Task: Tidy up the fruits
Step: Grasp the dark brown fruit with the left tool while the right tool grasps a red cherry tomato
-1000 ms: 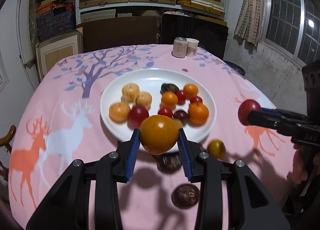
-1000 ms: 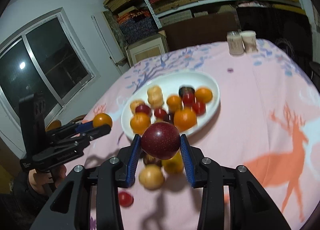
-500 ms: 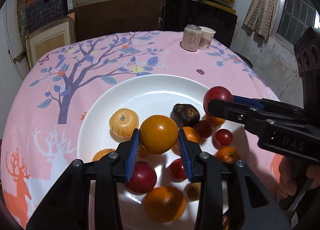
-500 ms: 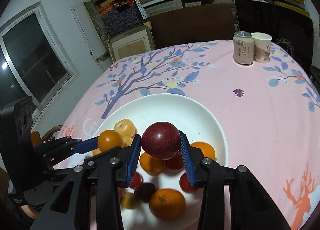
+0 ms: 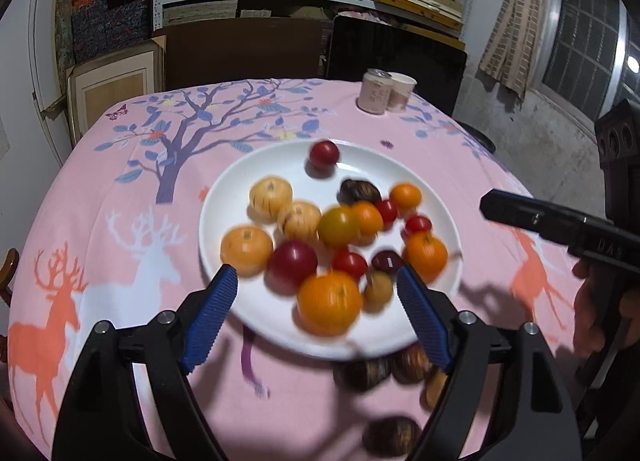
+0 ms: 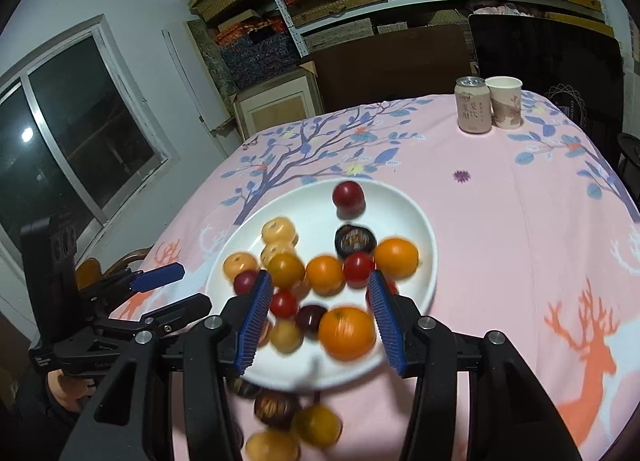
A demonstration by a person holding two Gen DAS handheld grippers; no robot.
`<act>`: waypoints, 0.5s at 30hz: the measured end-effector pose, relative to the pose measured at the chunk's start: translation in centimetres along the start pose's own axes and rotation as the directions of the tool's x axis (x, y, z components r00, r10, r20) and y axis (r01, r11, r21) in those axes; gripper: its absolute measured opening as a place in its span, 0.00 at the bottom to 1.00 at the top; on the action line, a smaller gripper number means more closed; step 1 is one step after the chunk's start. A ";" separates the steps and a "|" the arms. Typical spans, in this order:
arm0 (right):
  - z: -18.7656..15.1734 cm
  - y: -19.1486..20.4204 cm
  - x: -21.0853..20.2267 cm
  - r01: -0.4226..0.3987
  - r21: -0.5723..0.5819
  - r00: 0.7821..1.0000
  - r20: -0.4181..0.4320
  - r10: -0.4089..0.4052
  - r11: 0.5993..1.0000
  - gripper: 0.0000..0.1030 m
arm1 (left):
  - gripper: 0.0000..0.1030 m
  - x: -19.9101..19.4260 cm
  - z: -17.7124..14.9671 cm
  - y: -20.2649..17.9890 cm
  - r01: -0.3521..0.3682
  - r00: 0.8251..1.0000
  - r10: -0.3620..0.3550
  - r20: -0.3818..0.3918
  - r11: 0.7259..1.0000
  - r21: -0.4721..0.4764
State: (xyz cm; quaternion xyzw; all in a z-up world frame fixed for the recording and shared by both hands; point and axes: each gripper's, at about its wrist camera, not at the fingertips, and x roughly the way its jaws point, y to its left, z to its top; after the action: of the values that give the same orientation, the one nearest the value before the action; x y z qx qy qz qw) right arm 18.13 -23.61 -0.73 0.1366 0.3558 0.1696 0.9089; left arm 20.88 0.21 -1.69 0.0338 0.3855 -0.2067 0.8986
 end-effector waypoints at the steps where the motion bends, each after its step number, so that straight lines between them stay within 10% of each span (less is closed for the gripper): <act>1: -0.9 0.0 -0.6 -0.007 0.007 1.000 -0.001 0.007 1.000 0.51 | 0.77 -0.8 -1.2 -0.3 0.005 1.000 -0.004 -0.004 1.000 0.015; 7: -7.6 2.1 -3.2 -0.044 -0.055 0.998 -0.045 0.042 0.998 0.51 | 0.77 -4.0 -7.5 -2.5 -0.061 0.998 0.062 -0.003 0.991 0.120; 15: -14.2 8.3 -1.1 -0.109 -0.266 0.980 -0.190 0.059 0.958 0.51 | 0.77 -4.7 -10.5 -0.1 -0.060 0.997 0.059 -0.040 0.998 -0.029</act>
State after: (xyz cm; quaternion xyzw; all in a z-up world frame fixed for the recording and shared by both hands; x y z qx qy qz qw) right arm 5.79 -14.75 -7.05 0.0080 0.4031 0.2676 0.8751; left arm 10.79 4.03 -5.71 0.0357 0.4050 -0.1732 0.8971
